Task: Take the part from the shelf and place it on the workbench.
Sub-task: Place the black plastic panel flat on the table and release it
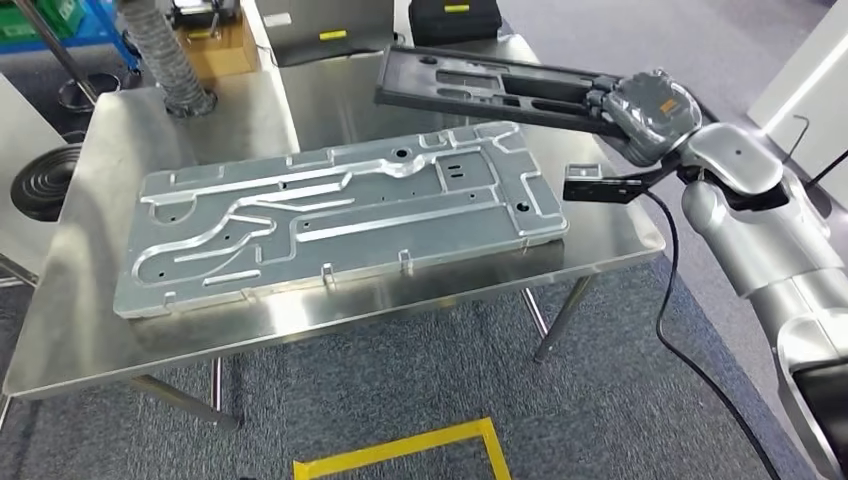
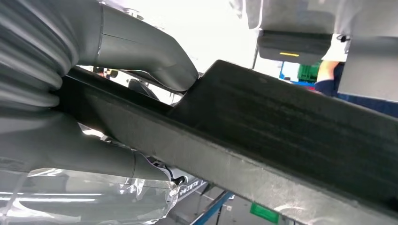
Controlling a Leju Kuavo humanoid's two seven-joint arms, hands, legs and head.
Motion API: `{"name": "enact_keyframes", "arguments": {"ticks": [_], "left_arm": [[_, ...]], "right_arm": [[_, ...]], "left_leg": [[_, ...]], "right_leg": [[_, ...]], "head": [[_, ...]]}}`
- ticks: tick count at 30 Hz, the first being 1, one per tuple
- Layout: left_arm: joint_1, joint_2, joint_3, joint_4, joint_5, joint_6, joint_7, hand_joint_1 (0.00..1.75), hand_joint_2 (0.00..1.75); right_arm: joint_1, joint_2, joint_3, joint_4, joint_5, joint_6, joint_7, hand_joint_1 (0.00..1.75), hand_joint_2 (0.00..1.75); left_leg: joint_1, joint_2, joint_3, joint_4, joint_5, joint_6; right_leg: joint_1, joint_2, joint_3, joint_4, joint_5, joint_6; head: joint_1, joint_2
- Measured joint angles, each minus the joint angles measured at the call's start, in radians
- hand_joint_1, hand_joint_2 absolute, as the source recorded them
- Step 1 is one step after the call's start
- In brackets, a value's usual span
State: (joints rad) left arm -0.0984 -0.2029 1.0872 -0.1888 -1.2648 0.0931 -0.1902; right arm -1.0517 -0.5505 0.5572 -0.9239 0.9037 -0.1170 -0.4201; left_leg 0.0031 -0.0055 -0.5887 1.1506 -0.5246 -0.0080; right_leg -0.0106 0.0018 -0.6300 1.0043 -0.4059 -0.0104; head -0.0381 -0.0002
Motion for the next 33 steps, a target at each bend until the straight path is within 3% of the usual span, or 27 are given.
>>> {"name": "enact_keyframes", "arguments": {"ticks": [2,3,4,5,7,9,10,12,14,17,19,20,21,23,24,25,29,30,33], "left_arm": [[0.002,0.0,0.0,0.0,0.002,0.0,0.0,0.0,1.75],[0.004,0.0,0.0,0.0,0.003,0.0,0.0,0.0,1.75],[0.005,0.0,0.0,0.0,0.003,0.0,0.001,0.0,1.75],[0.007,0.0,0.0,0.0,0.004,0.0,0.001,0.0,1.75],[0.009,0.0,0.0,0.0,0.005,0.0,0.0,0.0,1.75],[0.011,0.001,0.0,0.0,0.006,0.0,0.0,0.0,1.75],[0.011,0.001,0.0,0.0,0.006,0.0,0.0,0.0,1.75],[0.01,0.001,0.0,0.0,0.006,0.001,-0.001,0.0,1.75],[0.008,0.001,0.0,0.0,0.006,0.003,-0.001,0.0,1.75],[0.006,0.002,0.0,0.0,0.005,0.004,-0.001,0.0,1.75],[0.008,0.002,0.0,0.0,0.002,0.004,0.0,0.0,1.75],[0.009,0.002,0.0,0.0,0.0,0.004,0.001,0.0,1.75],[0.009,0.002,0.0,0.0,-0.002,0.004,0.001,0.0,1.75],[0.009,0.002,0.0,0.0,-0.006,0.004,0.003,0.0,1.75],[0.008,0.002,0.0,0.0,-0.008,0.004,0.005,0.0,1.75],[0.006,0.002,0.0,0.0,-0.01,0.004,0.007,0.0,1.75],[-0.005,0.002,-0.004,0.0,-0.025,0.006,0.019,0.0,1.75],[-0.01,0.002,-0.005,0.0,-0.028,0.005,0.02,0.0,1.75],[-0.018,0.002,-0.012,0.0,-0.042,0.002,0.009,0.0,1.75]], "right_arm": [[0.003,0.001,0.001,0.0,-0.003,0.0,0.0,1.75,1.75],[0.006,0.001,0.001,0.0,-0.004,0.0,0.001,1.75,1.75],[0.008,0.001,0.001,0.0,-0.005,0.001,0.001,1.75,1.75],[0.009,0.001,0.001,0.0,-0.006,0.001,0.001,1.75,1.75],[0.01,0.003,0.002,0.0,-0.007,0.002,0.001,1.75,1.75],[0.01,0.007,0.003,0.0,-0.01,0.003,0.002,1.75,1.75],[0.01,0.008,0.004,0.0,-0.011,0.004,0.002,1.75,1.75],[0.01,0.009,0.003,-0.002,-0.012,0.005,0.003,1.75,1.75],[0.008,0.007,0.002,-0.004,-0.015,0.005,0.003,1.75,1.75],[0.008,0.006,0.001,-0.004,-0.022,0.006,0.004,1.75,1.75],[0.011,0.006,0.002,-0.004,-0.013,0.006,0.002,1.75,1.75],[0.012,0.006,0.003,-0.004,-0.005,0.005,0.002,1.75,1.75],[0.011,0.006,0.004,-0.004,0.003,0.005,0.001,1.75,1.75],[0.006,0.01,0.008,-0.003,0.016,0.008,0.0,1.75,1.75],[0.003,0.016,0.013,-0.002,0.023,0.012,-0.002,1.75,1.75],[-0.001,0.026,0.02,-0.001,0.031,0.016,-0.004,1.75,1.75],[-0.021,0.093,0.072,-0.002,0.055,0.037,-0.014,1.75,1.75],[-0.027,0.117,0.091,-0.003,0.058,0.041,-0.013,1.75,1.75],[-0.036,0.195,0.152,0.001,0.053,0.052,-0.009,1.75,1.75]], "left_leg": [[0.001,0.0,-0.082,0.118,-0.048,-0.004],[0.001,0.0,-0.113,0.147,-0.066,-0.005],[0.001,0.0,-0.129,0.143,-0.066,-0.004],[0.001,0.0,-0.131,0.109,-0.043,-0.001],[-0.001,0.0,-0.111,-0.022,0.067,0.009],[-0.005,-0.001,-0.094,-0.114,0.147,0.019],[-0.008,0.0,-0.09,-0.131,0.157,0.024],[-0.007,0.0,-0.073,-0.138,0.149,0.035],[-0.004,-0.001,-0.051,-0.147,0.14,0.046],[-0.002,-0.002,-0.023,-0.151,0.119,0.052],[-0.001,-0.003,-0.002,-0.15,0.102,0.05],[-0.001,-0.005,0.009,-0.149,0.092,0.048],[0.0,-0.006,0.021,-0.147,0.082,0.046],[-0.002,-0.009,0.04,-0.143,0.062,0.038],[-0.002,-0.01,0.044,-0.141,0.052,0.032],[-0.003,-0.01,0.046,-0.138,0.046,0.026],[-0.002,-0.005,0.038,-0.105,0.021,0.002],[0.0,-0.003,0.014,-0.059,0.003,-0.005],[0.003,-0.002,-0.096,0.123,-0.065,-0.017]], "right_leg": [[0.001,0.001,0.018,0.0,-0.017,-0.004],[0.002,0.002,0.03,0.0,-0.027,-0.004],[0.003,0.003,0.043,0.0,-0.037,-0.003],[0.003,0.003,0.058,0.0,-0.049,-0.002],[0.006,0.003,0.089,0.001,-0.073,0.002],[0.009,0.007,0.106,0.001,-0.094,0.011],[0.01,0.008,0.111,0.004,-0.099,0.017],[0.007,0.009,0.116,0.012,-0.104,0.027],[0.004,0.006,0.097,0.064,-0.109,0.036],[-0.002,0.004,-0.016,0.231,-0.166,0.049],[-0.006,0.004,-0.077,0.274,-0.193,0.056],[-0.008,0.003,-0.085,0.25,-0.179,0.057],[-0.009,0.003,-0.08,0.197,-0.139,0.056],[-0.008,0.0,-0.061,0.071,-0.024,0.05],[-0.005,0.0,-0.055,0.031,0.018,0.043],[-0.002,0.0,-0.054,0.012,0.04,0.036],[-0.002,0.005,-0.038,0.003,0.034,0.01],[-0.004,0.006,-0.032,0.001,0.032,0.004],[0.001,0.011,-0.023,0.001,0.021,-0.008]], "head": [[0.0,0.0],[0.0,0.0],[0.0,0.0],[0.0,0.0],[0.0,0.0],[0.0,0.0],[0.0,0.0],[0.0,0.0],[0.0,0.0],[0.0,0.0],[0.0,0.0],[0.0,0.0],[0.0,0.0],[0.0,0.0],[0.0,0.0],[0.0,0.0],[0.0,0.0],[0.0,0.0],[0.0,0.0]]}}
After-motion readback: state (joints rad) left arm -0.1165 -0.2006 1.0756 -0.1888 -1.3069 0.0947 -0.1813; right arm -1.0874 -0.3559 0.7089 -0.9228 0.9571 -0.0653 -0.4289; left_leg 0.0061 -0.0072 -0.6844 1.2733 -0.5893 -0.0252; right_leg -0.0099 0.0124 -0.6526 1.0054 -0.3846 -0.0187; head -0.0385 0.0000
